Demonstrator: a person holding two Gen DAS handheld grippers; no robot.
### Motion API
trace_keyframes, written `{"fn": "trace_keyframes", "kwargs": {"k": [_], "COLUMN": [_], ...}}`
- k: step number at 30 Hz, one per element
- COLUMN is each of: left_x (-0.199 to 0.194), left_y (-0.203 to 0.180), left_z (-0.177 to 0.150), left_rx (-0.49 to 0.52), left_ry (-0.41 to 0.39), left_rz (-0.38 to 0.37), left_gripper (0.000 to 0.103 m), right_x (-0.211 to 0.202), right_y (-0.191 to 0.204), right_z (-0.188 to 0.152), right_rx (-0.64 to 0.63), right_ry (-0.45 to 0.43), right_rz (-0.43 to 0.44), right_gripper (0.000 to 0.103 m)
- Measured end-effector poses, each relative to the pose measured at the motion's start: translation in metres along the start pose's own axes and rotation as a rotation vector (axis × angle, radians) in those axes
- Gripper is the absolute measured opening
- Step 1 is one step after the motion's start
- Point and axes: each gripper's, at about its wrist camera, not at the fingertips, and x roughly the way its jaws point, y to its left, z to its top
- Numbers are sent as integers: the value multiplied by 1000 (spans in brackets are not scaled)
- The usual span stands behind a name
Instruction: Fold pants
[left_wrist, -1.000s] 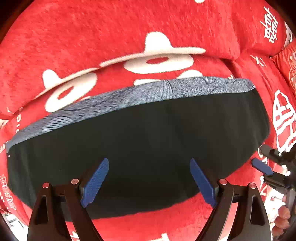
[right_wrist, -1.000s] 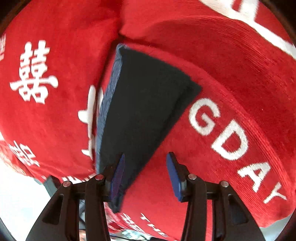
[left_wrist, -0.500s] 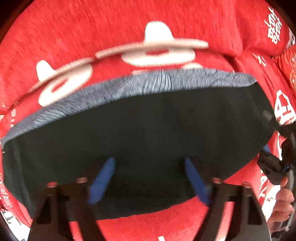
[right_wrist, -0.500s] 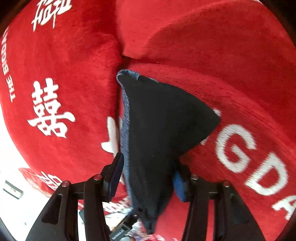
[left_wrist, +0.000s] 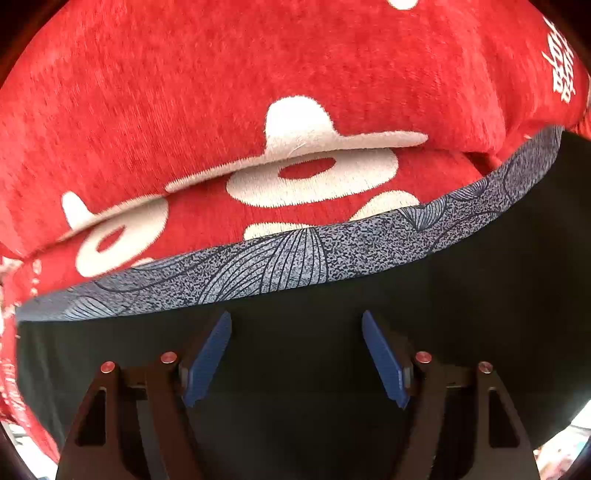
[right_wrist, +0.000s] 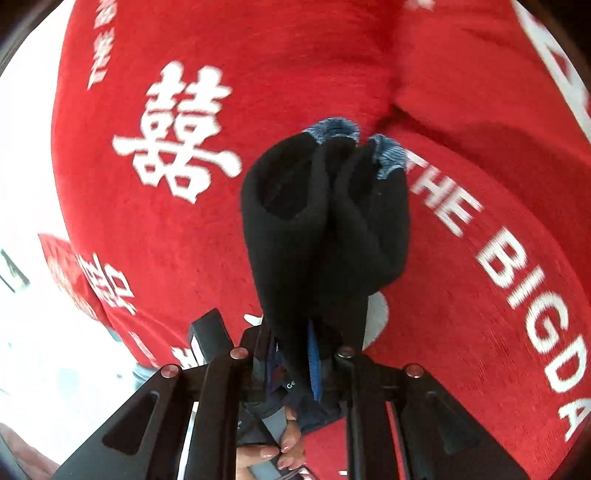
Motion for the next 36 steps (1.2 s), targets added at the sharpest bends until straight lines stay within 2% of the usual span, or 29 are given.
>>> {"fn": "trace_keyframes", "kwargs": {"k": [3, 5, 8, 10, 15, 17, 19, 20, 23, 26, 29, 31, 33, 36], "left_x": [-5, -18, -42, -52, -58, -56, -52, -50, -38, -26, -25, -27, -31, -35], "left_y": [10, 27, 65, 90, 169, 198, 221, 233, 262, 281, 295, 303, 308, 305], "left_z": [1, -1, -11, -18, -36, -49, -62, -64, -80, -92, -101, -105, -106, -104], "left_rx": [10, -23, -74, -87, -99, -111, -137, -151, -187, -214, -239, -258, -279, -269], "left_ry": [5, -20, -81, -90, -56, -34, -18, -11, 21, 55, 62, 61, 61, 80], "left_rz": [-36, -38, -32, -34, -48, -48, -58, -58, -59, -71, -121, -176, -250, -413], "left_gripper": [74, 74, 74, 74, 74, 74, 74, 74, 74, 74, 74, 74, 74, 74], "right_x": [5, 10, 20, 31, 76, 105, 132, 154, 206, 235, 232, 220, 197, 173], "right_y": [26, 49, 85, 104, 153, 167, 173, 171, 151, 134, 139, 141, 130, 96], "right_z": [-3, -8, -20, -30, -72, -99, -122, -139, -177, -202, -202, -193, -177, -164], "right_rx": [-101, -194, -333, -410, -605, -699, -762, -789, -834, -895, -863, -772, -529, -142], "right_ry": [17, 29, 57, 80, 166, 233, 299, 359, 494, 544, 517, 506, 482, 424], "right_rz": [-50, -96, -154, -182, -243, -281, -310, -327, -405, -517, -536, -509, -383, -215], "right_gripper": [16, 16, 16, 16, 16, 16, 16, 16, 16, 16, 20, 24, 32, 48]}}
